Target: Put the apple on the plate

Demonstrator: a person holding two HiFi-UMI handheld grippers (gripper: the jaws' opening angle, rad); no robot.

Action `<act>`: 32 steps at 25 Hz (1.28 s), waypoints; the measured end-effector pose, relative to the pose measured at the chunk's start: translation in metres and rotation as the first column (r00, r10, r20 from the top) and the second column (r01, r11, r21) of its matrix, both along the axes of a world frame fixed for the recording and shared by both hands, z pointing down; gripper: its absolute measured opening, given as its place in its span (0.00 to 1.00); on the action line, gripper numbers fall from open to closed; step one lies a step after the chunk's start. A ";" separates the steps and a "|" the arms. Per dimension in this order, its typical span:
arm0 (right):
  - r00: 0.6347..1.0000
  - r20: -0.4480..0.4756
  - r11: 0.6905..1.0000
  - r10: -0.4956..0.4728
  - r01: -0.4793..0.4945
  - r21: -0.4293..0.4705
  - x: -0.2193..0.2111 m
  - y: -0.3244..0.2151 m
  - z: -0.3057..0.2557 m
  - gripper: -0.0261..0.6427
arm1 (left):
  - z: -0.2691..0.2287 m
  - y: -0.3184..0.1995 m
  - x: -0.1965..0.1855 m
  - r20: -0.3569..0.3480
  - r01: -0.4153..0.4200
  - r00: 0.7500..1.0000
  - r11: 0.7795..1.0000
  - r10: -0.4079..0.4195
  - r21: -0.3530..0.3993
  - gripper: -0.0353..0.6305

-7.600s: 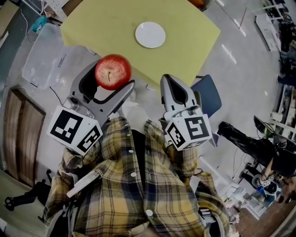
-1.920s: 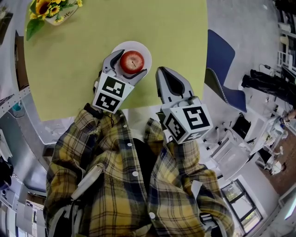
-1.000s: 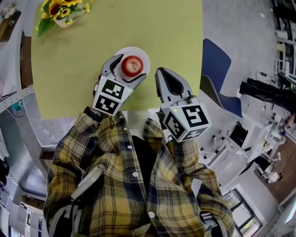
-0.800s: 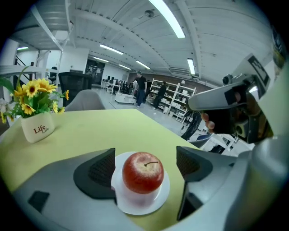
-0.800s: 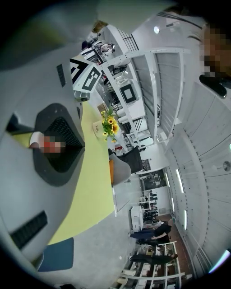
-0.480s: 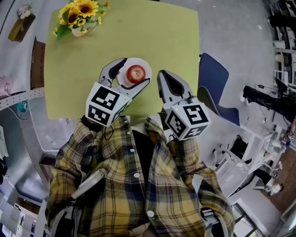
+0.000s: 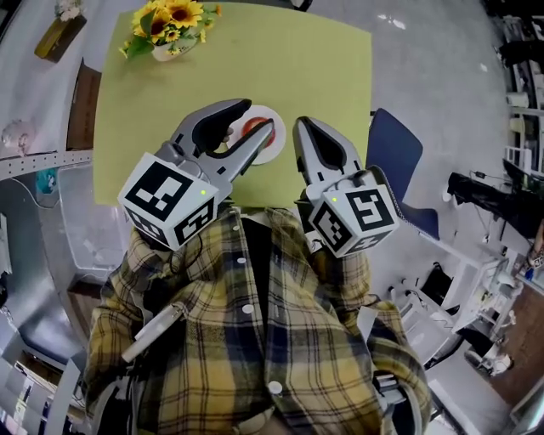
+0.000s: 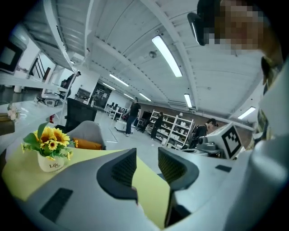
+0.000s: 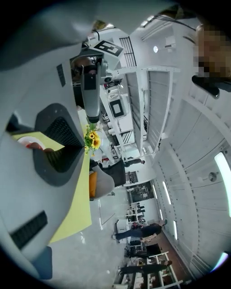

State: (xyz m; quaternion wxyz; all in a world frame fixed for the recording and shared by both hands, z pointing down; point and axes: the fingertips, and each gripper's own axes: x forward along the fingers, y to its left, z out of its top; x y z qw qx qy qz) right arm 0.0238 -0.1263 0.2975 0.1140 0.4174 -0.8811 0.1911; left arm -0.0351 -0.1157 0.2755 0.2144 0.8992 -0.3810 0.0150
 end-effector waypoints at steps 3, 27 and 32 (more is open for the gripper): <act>0.999 -0.012 0.998 -0.043 0.043 0.039 -0.008 -0.001 -0.015 0.03 | -0.015 0.002 -0.004 -0.021 0.023 1.000 1.000 -0.023 0.006 0.20; 0.992 -0.017 0.988 -0.125 0.126 0.086 -0.030 0.004 -0.035 0.03 | -0.027 0.012 -0.014 0.047 0.025 0.999 0.999 -0.026 0.031 0.06; 0.992 -0.018 0.989 -0.126 0.127 0.077 -0.027 0.004 -0.032 0.03 | -0.022 0.009 -0.016 0.053 0.044 0.998 0.999 -0.045 0.010 0.06</act>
